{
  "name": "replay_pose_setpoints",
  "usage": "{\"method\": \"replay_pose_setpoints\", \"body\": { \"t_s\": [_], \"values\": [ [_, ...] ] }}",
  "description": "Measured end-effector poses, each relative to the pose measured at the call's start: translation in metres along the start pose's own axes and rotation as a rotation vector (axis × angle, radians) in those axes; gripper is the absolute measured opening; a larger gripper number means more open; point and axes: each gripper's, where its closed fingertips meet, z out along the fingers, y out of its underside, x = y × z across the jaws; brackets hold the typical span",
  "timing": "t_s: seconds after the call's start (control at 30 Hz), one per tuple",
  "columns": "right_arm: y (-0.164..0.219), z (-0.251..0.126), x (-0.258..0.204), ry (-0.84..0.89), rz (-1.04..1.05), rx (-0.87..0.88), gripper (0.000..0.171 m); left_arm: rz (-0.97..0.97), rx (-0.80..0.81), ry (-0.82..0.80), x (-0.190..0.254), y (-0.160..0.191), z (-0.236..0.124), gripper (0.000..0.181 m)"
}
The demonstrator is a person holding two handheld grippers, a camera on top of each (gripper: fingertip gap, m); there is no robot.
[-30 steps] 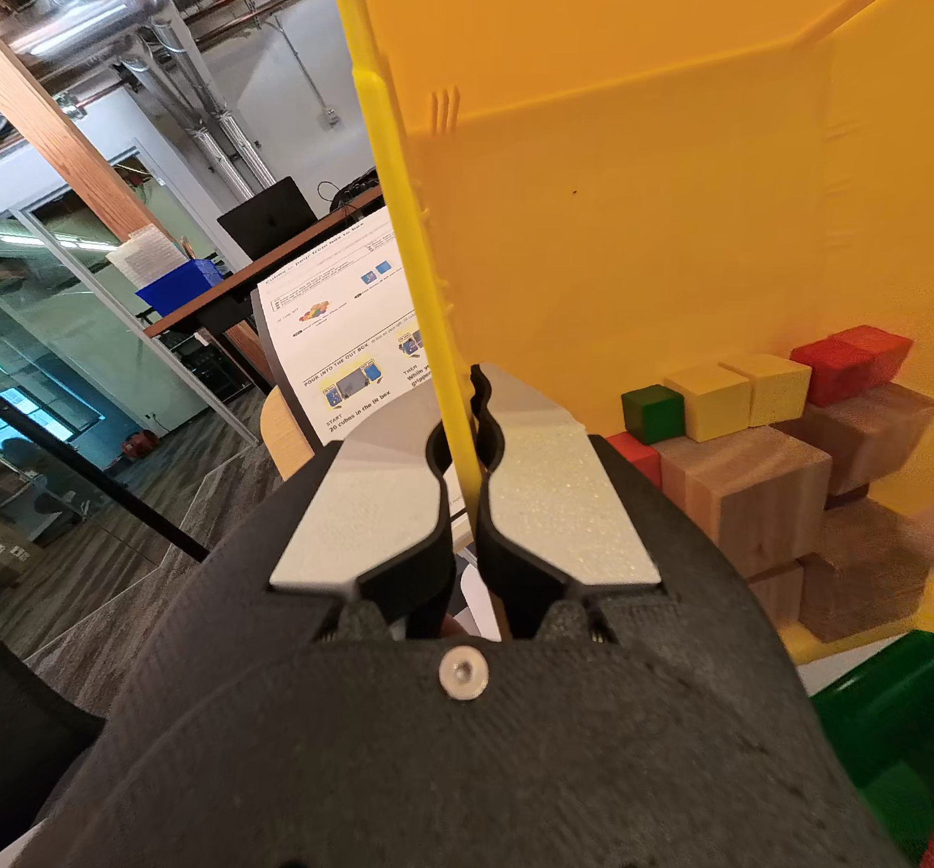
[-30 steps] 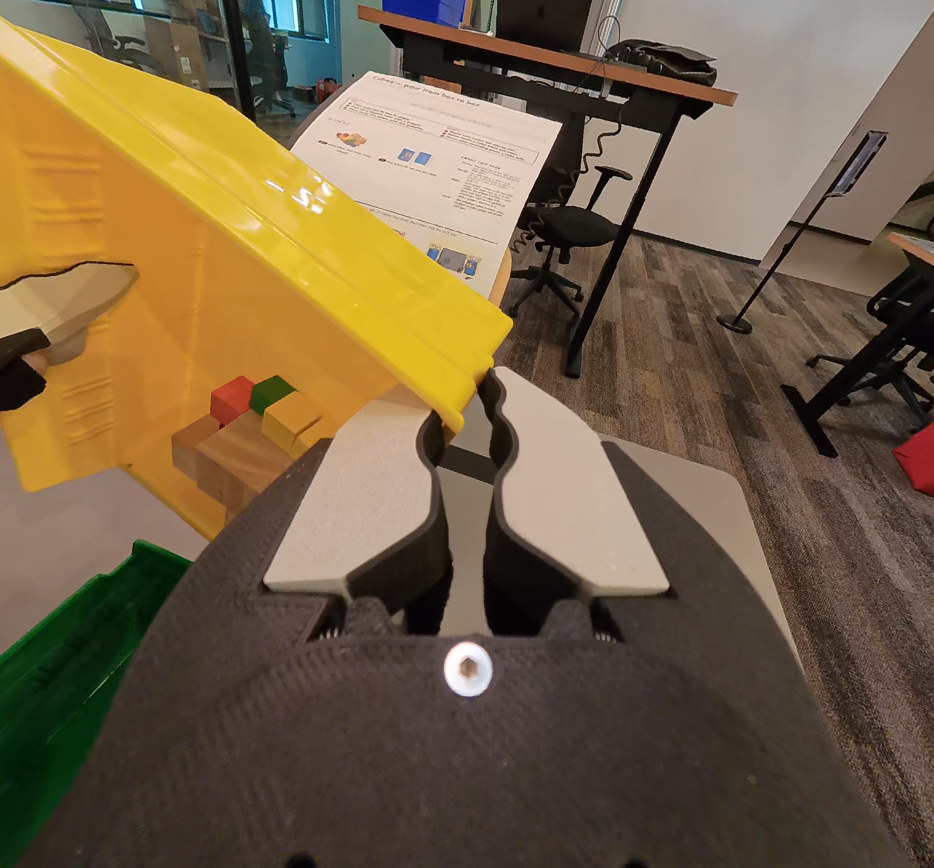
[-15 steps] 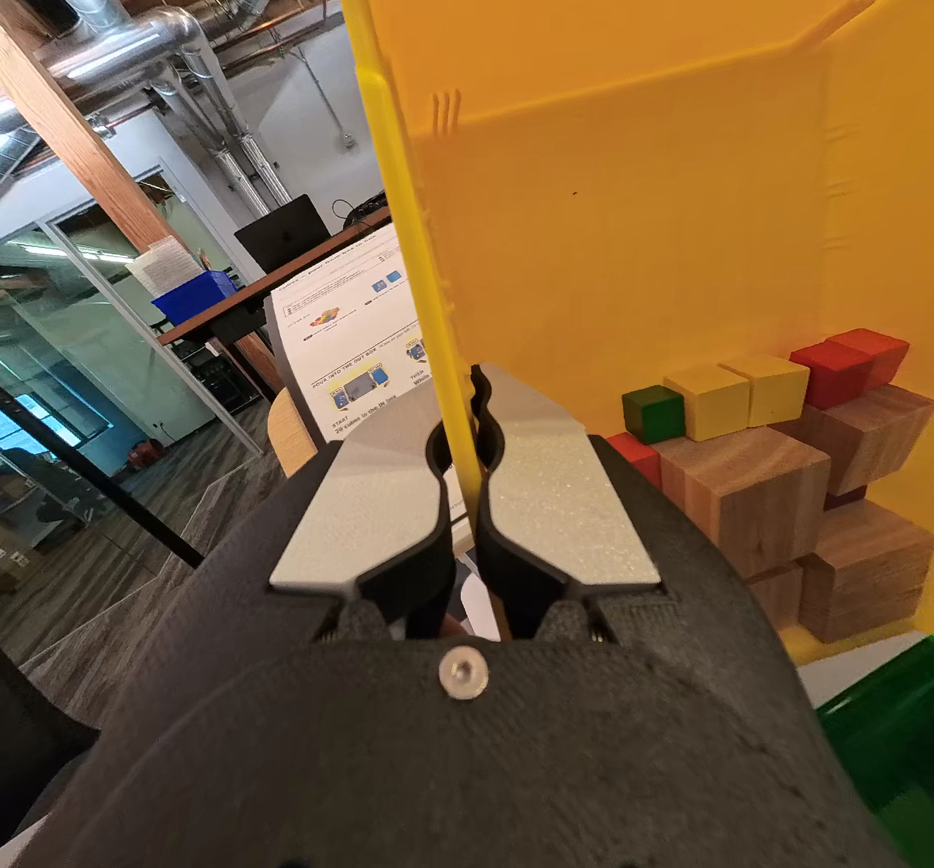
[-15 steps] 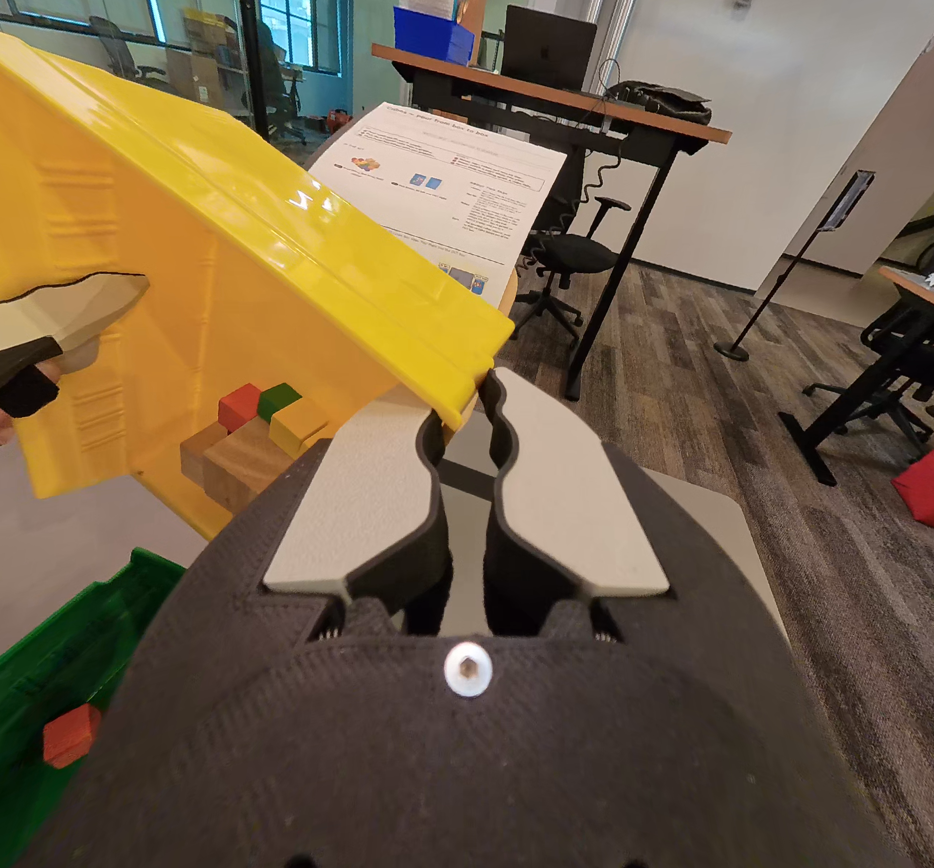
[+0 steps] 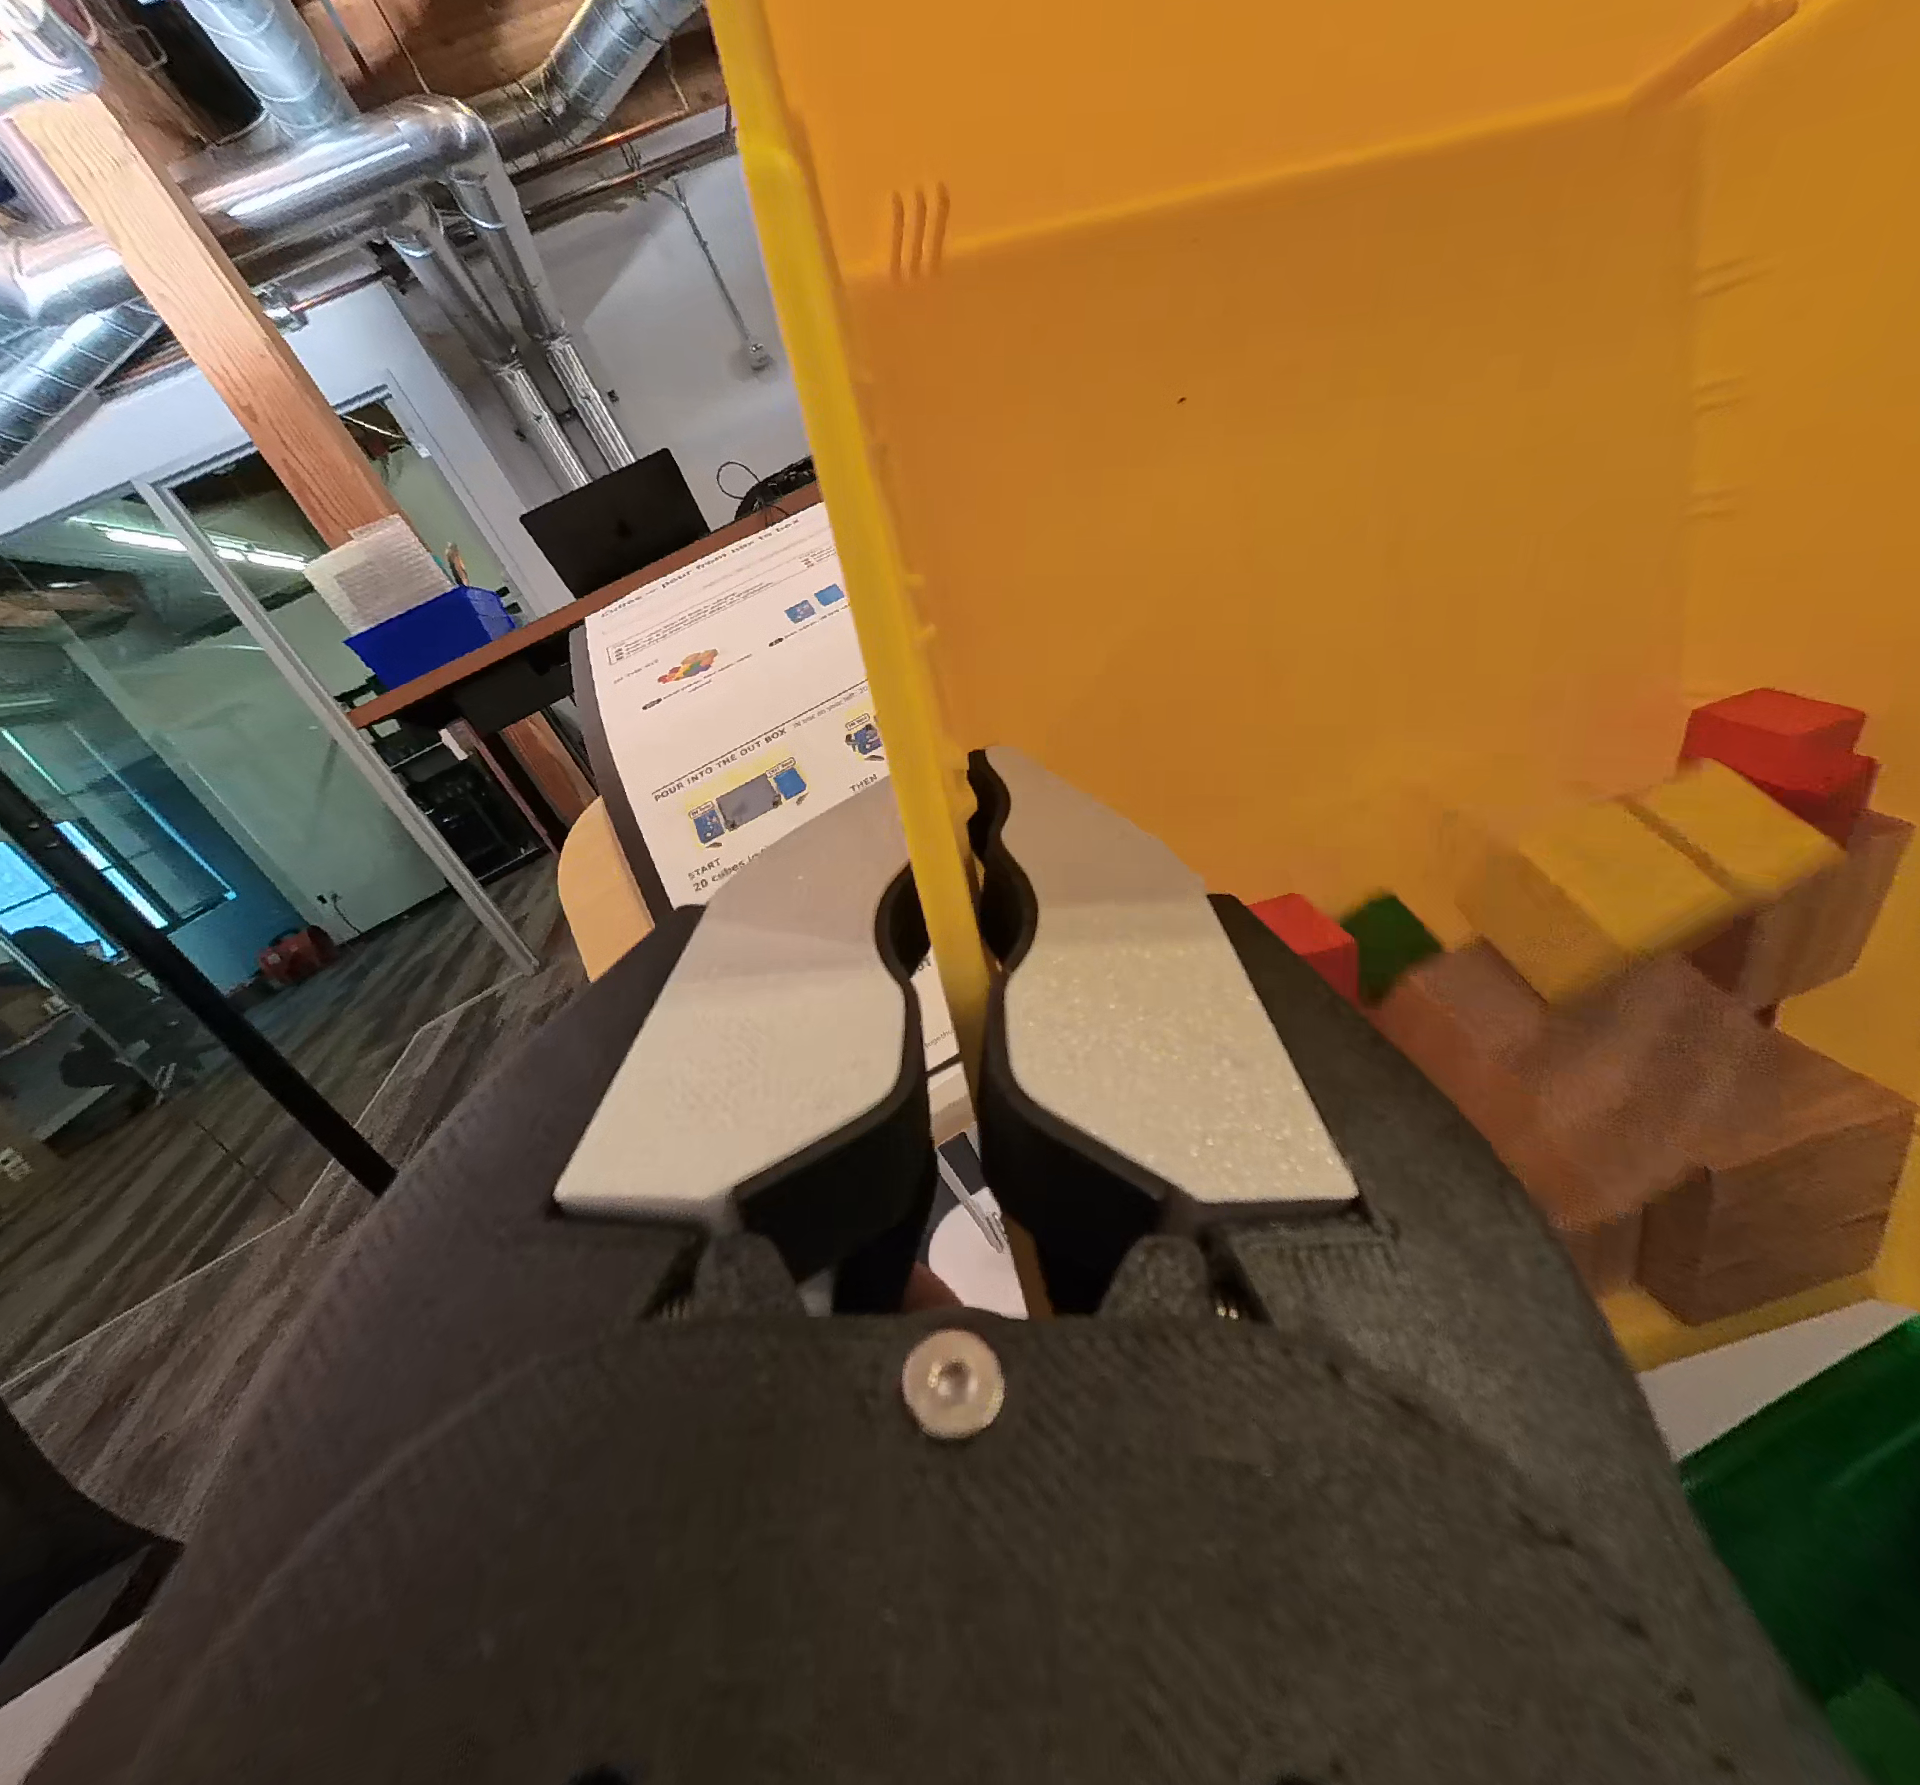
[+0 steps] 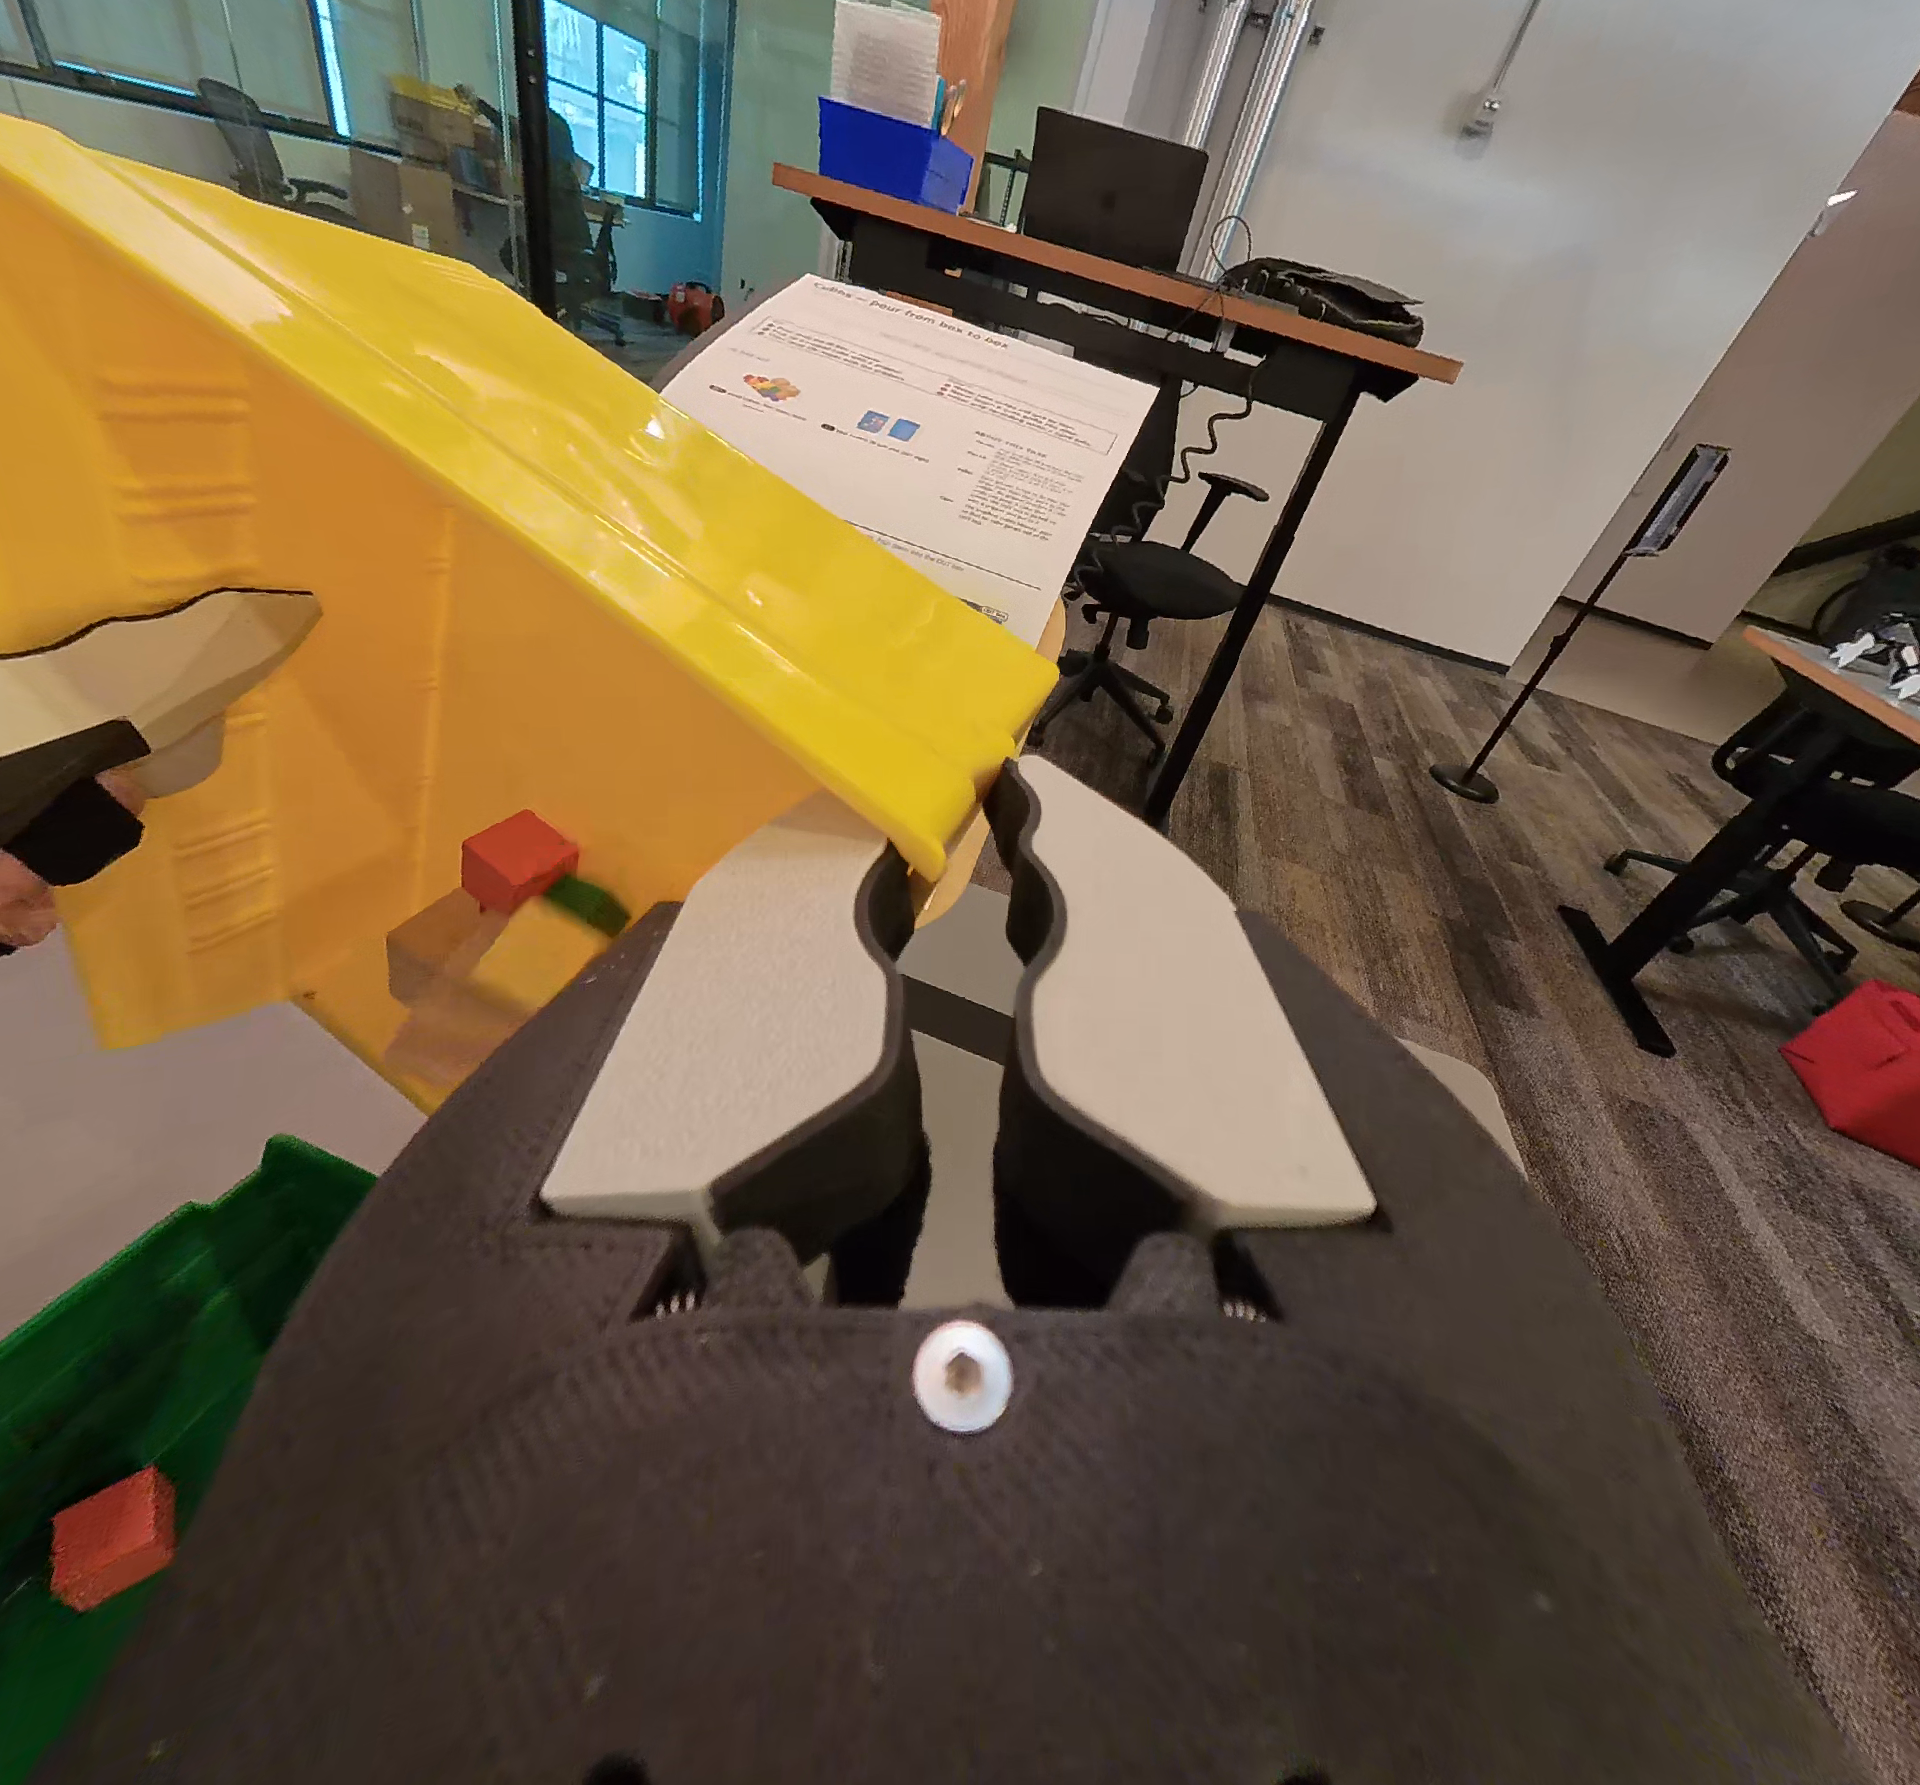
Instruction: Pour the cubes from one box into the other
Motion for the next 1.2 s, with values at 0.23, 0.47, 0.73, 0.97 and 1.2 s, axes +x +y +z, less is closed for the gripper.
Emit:
{"method": "replay_pose_setpoints", "body": {
  "t_s": [0.23,0.47,0.73,0.97,1.2],
  "values": [
    [-0.004,-0.004,-0.001,0.005,-0.005,0.014,0.008,0.001,0.015,-0.011,-0.001,-0.005,-0.002,0.003],
    [-0.004,-0.006,-0.003,0.004,-0.008,0.023,0.008,0.005,0.025,-0.017,-0.002,-0.005,-0.005,0.003],
    [-0.01,-0.012,-0.006,-0.003,-0.025,0.057,0.009,-0.002,0.062,-0.031,-0.004,-0.011,-0.01,0.003],
    [-0.017,-0.021,-0.014,-0.039,-0.02,0.097,0.01,-0.013,0.1,-0.05,-0.007,-0.015,-0.022,0.003],
    [-0.014,-0.024,-0.018,-0.043,-0.021,0.094,0.01,-0.02,0.098,-0.053,-0.006,-0.012,-0.026,0.004]
  ]
}}
